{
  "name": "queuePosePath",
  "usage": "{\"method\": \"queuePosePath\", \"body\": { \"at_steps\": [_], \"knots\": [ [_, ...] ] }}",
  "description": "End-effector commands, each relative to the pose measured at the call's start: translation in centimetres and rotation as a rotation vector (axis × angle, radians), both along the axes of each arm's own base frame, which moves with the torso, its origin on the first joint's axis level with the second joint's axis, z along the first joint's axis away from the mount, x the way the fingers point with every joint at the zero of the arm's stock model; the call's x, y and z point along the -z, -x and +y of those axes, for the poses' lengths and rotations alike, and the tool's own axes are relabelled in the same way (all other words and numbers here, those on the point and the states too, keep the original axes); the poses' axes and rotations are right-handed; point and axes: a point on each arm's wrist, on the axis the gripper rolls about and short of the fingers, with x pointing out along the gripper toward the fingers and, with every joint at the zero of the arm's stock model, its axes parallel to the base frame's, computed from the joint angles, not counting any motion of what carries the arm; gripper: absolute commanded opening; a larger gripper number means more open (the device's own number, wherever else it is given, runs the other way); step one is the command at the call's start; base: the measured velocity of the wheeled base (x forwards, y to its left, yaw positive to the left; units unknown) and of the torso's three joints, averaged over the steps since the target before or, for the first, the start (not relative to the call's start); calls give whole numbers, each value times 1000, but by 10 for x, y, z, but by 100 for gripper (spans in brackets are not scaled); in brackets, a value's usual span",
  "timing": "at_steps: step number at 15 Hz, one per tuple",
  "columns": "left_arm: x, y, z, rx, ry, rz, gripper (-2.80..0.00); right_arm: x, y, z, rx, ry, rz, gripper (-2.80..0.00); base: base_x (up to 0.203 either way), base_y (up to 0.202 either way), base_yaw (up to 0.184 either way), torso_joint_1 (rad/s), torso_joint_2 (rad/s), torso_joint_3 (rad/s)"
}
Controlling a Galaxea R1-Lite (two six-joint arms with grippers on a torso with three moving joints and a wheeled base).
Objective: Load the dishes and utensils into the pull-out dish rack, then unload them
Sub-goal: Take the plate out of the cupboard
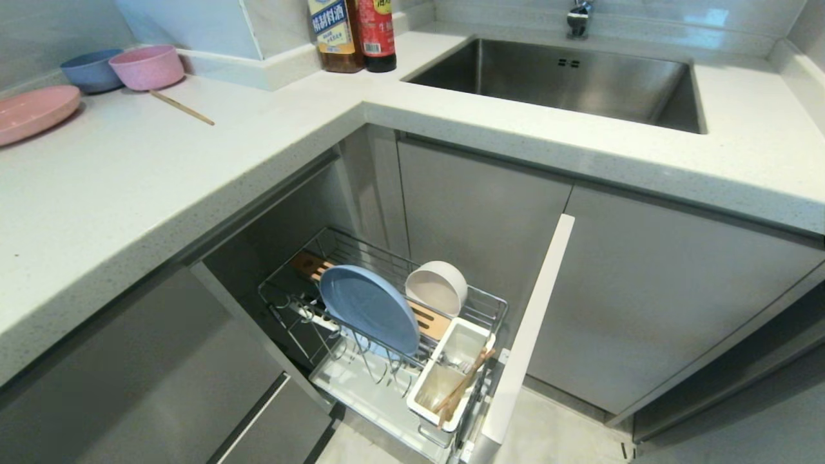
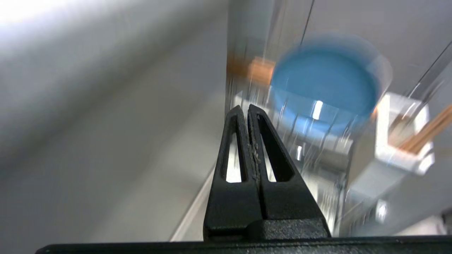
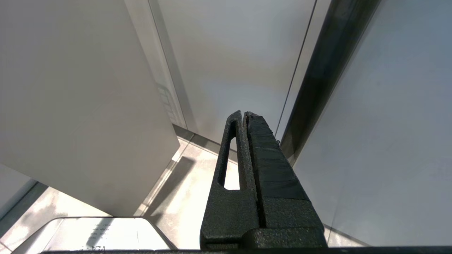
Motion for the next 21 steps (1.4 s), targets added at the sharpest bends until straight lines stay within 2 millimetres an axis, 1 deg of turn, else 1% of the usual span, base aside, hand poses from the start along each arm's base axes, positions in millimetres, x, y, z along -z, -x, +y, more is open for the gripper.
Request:
{"method": "queuePosePath", "body": {
  "at_steps": [1,3,5,6,7,9,11,12,13,14,15,17,19,20,21],
  "knots": [
    [-35,13,0,10,-6,-92,-280,0,0,0,0,0,2,-280,0,0,0,0,0,0],
    [-91,33,-1,13,-26,-175,-280,0,0,0,0,0,2,-280,0,0,0,0,0,0],
    [-151,40,-1,2,-62,-212,-280,0,0,0,0,0,2,-280,0,0,0,0,0,0],
    [-178,31,-1,-8,-77,-194,-280,0,0,0,0,0,2,-280,0,0,0,0,0,0],
    [-199,18,-2,-28,-83,-169,-280,0,0,0,0,0,2,-280,0,0,0,0,0,0],
    [-241,-13,-2,-55,-52,-147,-280,0,0,0,0,0,2,-280,0,0,0,0,0,0],
    [-283,-47,1,-21,51,-151,-280,0,0,0,0,0,2,-280,0,0,0,0,0,0],
    [-304,-59,1,27,131,-160,-280,0,0,0,0,0,2,-280,0,0,0,0,0,0],
    [-318,-69,-1,101,225,-134,-280,0,0,0,0,0,2,-280,0,0,0,0,0,0],
    [-324,-79,-6,199,305,-62,-280,0,0,0,0,0,2,-280,0,0,0,0,0,0],
    [-323,-90,-13,285,374,40,-280,0,0,0,0,0,2,-280,0,0,0,0,0,0],
    [-316,-100,-31,452,441,197,-280,0,0,0,0,0,2,-280,0,0,0,0,0,0],
    [-297,-107,-57,573,471,374,-280,0,0,0,0,0,2,-280,0,0,0,0,0,0],
    [-282,-112,-69,572,477,463,-280,0,0,0,0,0,2,-280,0,0,0,0,0,0],
    [-259,-119,-84,549,466,570,-280,0,0,0,0,0,2,-280,0,0,0,0,0,0]
  ]
}}
